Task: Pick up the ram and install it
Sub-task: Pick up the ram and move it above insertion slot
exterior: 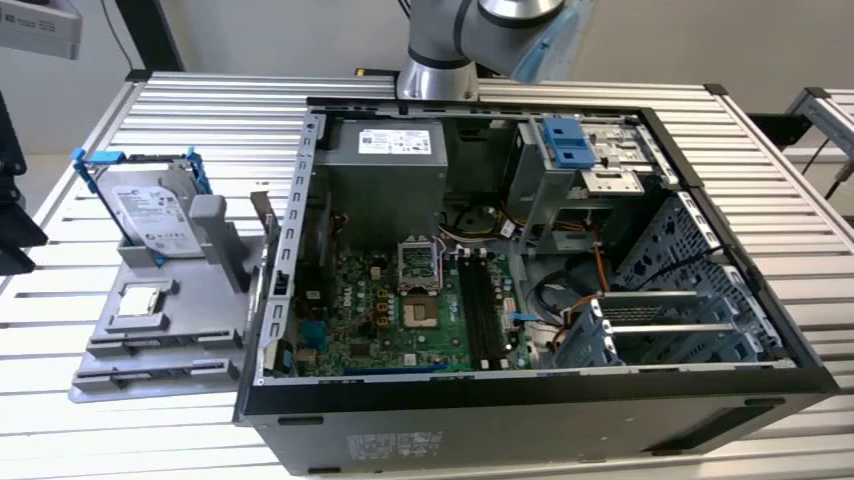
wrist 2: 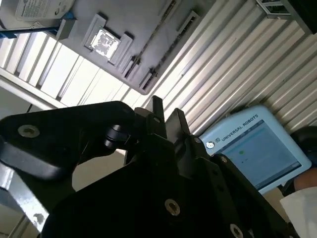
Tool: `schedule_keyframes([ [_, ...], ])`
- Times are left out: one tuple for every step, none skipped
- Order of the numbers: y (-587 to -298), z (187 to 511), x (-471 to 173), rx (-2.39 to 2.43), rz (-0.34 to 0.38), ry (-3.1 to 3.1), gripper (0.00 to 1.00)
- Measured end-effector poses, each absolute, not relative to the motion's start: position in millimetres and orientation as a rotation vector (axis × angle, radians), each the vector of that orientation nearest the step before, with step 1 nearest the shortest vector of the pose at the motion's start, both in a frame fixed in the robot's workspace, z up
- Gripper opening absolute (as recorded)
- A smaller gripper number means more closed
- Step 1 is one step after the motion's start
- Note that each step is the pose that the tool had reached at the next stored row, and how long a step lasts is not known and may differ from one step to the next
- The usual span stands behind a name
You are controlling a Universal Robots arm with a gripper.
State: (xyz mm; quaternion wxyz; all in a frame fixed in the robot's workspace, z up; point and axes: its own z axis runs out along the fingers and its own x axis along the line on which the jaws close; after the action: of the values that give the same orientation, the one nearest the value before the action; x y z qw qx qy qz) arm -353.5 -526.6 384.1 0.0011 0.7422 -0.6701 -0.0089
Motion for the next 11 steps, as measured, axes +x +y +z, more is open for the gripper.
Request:
schedule_keyframes([
  [-526.6, 384.1, -353.5, 2.332, -0.028, -2.102, 1.00],
  [-526.6, 384.1, -353.6, 2.332, -0.028, -2.101, 1.00],
  [-526.6, 384.1, -353.6, 2.332, -0.028, -2.101, 1.00],
  [-526.6, 384.0, -353.6, 2.333, -0.028, -2.102, 1.00],
  [-526.6, 384.0, -353.6, 2.333, -0.029, -2.102, 1.00],
  [-526.6, 384.1, -353.6, 2.333, -0.029, -2.102, 1.00],
  [-526.7, 384.1, -353.6, 2.334, -0.030, -2.102, 1.00],
  [-526.6, 384.0, -353.5, 2.333, -0.030, -2.103, 1.00],
  [-526.6, 383.9, -353.5, 2.331, -0.030, -2.105, 1.00],
  [-526.1, 383.4, -353.2, 2.328, -0.030, -2.108, 1.00],
  [-525.3, 382.4, -353.0, 2.326, -0.030, -2.111, 1.00],
])
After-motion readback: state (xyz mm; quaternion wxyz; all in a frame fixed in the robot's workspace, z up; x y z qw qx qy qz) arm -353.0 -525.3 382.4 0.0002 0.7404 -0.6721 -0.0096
